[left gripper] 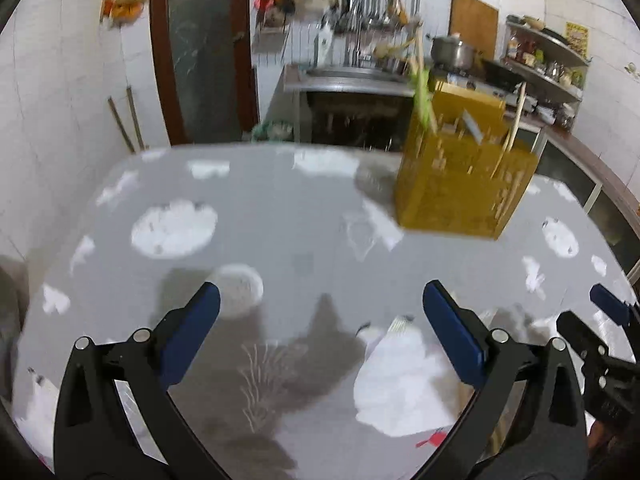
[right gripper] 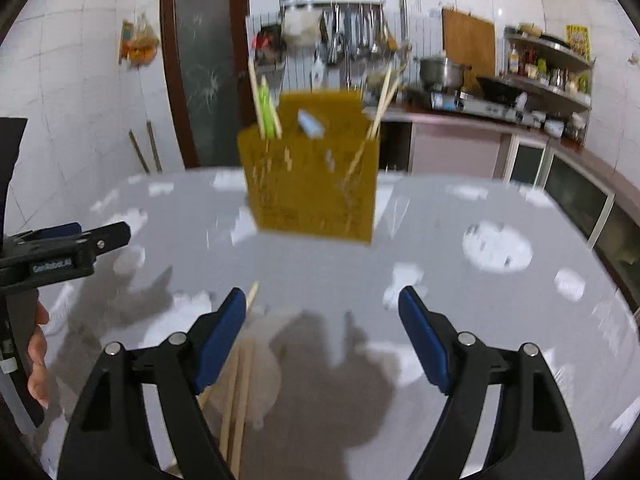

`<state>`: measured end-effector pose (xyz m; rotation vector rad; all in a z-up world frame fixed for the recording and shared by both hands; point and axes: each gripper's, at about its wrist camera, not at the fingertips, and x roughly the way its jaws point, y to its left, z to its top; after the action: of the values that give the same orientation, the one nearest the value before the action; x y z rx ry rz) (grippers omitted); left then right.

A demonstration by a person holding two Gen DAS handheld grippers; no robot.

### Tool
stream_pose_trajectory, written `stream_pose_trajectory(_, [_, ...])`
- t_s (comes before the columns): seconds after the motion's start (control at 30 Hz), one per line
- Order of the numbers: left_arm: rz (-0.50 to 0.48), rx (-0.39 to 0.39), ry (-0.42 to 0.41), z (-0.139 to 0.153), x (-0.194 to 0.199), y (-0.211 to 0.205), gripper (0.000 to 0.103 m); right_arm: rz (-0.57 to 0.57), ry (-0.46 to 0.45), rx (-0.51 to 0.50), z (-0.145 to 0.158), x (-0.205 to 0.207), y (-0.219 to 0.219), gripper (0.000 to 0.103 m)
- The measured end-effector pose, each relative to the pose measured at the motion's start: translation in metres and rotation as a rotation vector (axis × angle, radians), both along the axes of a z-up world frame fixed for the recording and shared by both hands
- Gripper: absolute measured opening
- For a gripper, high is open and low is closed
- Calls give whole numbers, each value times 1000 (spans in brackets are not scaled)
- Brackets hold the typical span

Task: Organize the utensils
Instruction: 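Close the left tool on a wooden chopstick while the right tool approaches another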

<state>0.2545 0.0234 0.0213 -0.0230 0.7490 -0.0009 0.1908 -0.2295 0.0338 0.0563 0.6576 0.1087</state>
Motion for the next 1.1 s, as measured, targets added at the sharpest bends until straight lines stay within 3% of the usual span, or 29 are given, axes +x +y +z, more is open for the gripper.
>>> stream_pose_trajectory(0.17, [13,-6,73,-34,6,7,98,11,77,-26,-29,4,13,74])
stream_pose_trajectory(0.27, [8,-17,93,-41,8,7,98,34,112,-28,-40,10,23,56])
stream_pose_trajectory(0.37, [-2,-17,96,-41,7,5,98,57,152,-38,-48,17,33,48])
stream_pose_trajectory(0.67, [-8,11,107,-38,7,-2,98,85,152,-10,-42,19,38,47])
stream_pose_trajectory(0.83, [-2,18,118,-39,9,-4,98,90,195,-13,-53,22,42,40])
stream_pose_trajectory(0.9, [-2,11,124,-39,10,-5,98,94,200,-16,-53,23,45,29])
stream_pose_trajectory(0.97, [-4,-2,139,-40,13,-7,98,108,205,5,-52,23,47,11])
stream_pose_trajectory(1.1, [-17,-26,166,-44,17,-14,98,96,195,-9,-49,24,43,1])
